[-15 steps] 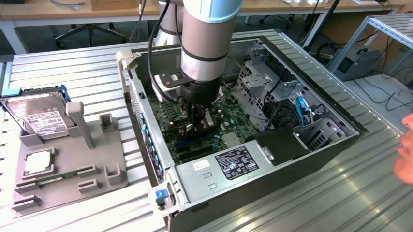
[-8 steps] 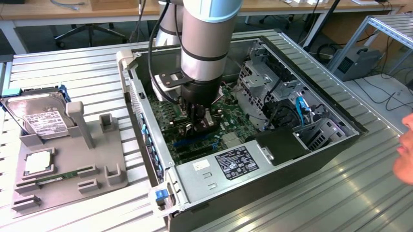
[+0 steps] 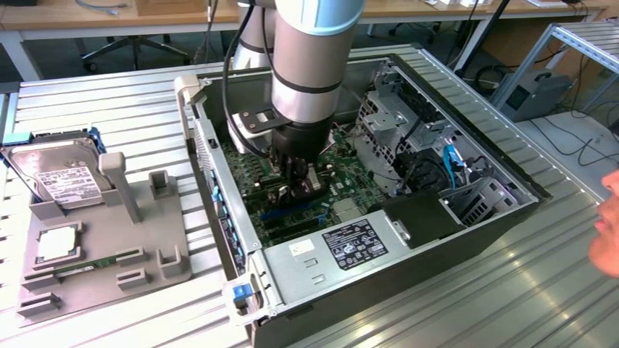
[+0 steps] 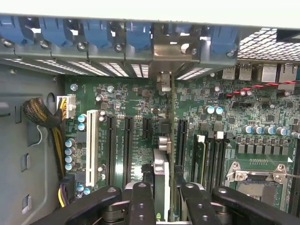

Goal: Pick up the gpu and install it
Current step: 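Insert the gpu into the slot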

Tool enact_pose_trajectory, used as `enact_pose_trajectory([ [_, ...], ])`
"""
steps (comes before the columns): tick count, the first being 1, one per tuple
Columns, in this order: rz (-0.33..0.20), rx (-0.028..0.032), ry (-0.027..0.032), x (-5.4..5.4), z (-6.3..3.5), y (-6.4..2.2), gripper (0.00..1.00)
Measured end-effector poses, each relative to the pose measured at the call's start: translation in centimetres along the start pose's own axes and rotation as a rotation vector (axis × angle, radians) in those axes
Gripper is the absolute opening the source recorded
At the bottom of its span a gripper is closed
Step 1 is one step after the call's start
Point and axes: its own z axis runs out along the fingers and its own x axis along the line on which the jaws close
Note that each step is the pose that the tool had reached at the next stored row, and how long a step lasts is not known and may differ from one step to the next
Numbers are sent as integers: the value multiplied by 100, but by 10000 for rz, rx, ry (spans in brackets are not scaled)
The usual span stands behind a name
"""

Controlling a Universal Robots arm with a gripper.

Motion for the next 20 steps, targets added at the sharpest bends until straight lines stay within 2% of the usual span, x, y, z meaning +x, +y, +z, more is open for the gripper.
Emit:
enact_pose_trajectory([
  [16,37,0,1,36,0,4,27],
  [20,216,-1,9,37,-1,4,27],
])
